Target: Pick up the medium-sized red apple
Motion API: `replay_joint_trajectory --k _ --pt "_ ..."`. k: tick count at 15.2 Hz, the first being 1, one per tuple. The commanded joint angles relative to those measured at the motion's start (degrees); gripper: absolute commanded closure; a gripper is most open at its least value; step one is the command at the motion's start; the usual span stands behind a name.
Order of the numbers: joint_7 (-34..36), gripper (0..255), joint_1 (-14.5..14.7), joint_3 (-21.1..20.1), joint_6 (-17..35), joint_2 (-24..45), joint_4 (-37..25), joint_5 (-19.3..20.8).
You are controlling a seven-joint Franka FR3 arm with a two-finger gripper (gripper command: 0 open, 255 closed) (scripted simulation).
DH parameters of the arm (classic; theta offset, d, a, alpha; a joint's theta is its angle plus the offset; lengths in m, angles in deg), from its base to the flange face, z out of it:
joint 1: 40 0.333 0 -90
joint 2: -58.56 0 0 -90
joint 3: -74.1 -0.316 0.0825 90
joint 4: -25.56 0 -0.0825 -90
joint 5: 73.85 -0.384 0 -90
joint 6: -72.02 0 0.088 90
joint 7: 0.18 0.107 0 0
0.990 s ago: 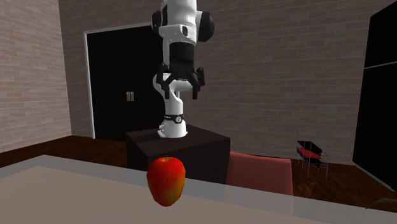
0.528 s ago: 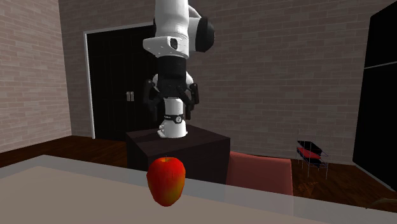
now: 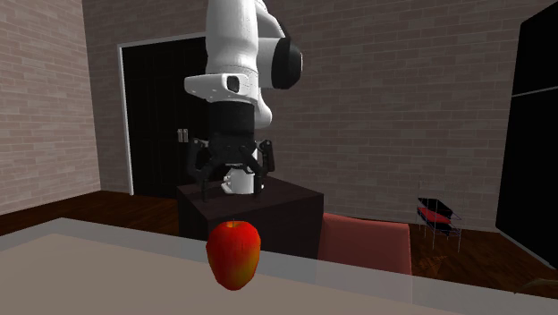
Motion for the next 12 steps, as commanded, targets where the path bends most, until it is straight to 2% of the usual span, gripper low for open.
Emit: replay_joint_trajectory --k 1,5,6,12 --pt "-0.47 0 -0.30 -0.25 1.25 1.07 0.22 -0.58" --pt "-0.90 0 -0.57 -0.61 2.83 2.34 0.60 -1.26" --pt "-0.90 255 -0.56 -0.60 2.84 2.27 0.67 -1.24" --pt "-0.91 255 -0.58 -0.61 2.84 2.30 0.64 -1.25"
